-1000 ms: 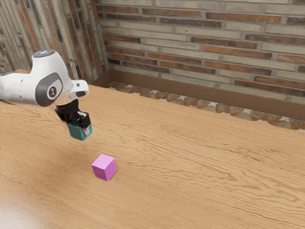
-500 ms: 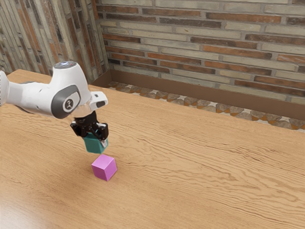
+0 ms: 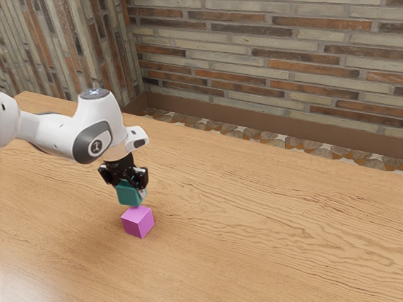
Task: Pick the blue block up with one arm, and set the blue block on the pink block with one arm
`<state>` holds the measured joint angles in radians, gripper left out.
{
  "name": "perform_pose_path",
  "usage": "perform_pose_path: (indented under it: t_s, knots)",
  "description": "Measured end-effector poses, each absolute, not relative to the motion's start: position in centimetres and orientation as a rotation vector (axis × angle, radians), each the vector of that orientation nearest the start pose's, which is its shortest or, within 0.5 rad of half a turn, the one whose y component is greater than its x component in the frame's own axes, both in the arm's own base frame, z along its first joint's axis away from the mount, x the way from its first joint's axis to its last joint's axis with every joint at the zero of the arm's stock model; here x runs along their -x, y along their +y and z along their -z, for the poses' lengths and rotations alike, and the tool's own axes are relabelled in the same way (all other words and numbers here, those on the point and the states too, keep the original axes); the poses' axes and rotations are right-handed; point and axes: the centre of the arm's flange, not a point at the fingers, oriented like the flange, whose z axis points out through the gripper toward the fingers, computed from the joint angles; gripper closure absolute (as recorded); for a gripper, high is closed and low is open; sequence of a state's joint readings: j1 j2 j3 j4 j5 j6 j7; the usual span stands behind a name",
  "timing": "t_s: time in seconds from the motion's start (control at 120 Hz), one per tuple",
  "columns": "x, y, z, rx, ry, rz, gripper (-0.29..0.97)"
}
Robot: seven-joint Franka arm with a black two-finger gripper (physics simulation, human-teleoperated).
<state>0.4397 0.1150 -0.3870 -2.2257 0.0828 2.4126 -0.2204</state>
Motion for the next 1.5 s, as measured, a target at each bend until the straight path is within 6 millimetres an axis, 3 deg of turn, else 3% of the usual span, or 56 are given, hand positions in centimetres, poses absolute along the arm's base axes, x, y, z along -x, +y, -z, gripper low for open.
perform_pose_path:
  t_s: [0.8,1.008,1.217,1.275,1.325,1.392,1.442,1.5]
  knots:
    - [-51.0,0.0,-32.9,3.101,-0.318,0.130,0.34]
    - [-51.0,-0.3,-33.5,3.108,-0.304,0.148,0.15]
    - [-51.4,-0.3,-41.1,3.046,-0.277,0.385,0.06]
    - [-53.1,-0.1,-45.5,3.031,-0.279,0.495,0.04]
    - [-55.4,-0.2,-51.8,3.024,-0.278,0.587,0.03]
    - [-56.3,-0.3,-56.9,3.024,-0.271,0.592,0.02]
    - [-56.5,-0.4,-58.7,3.031,-0.254,0.547,0.02]
    - [-56.2,-0.6,-59.1,3.043,-0.229,0.465,0.01]
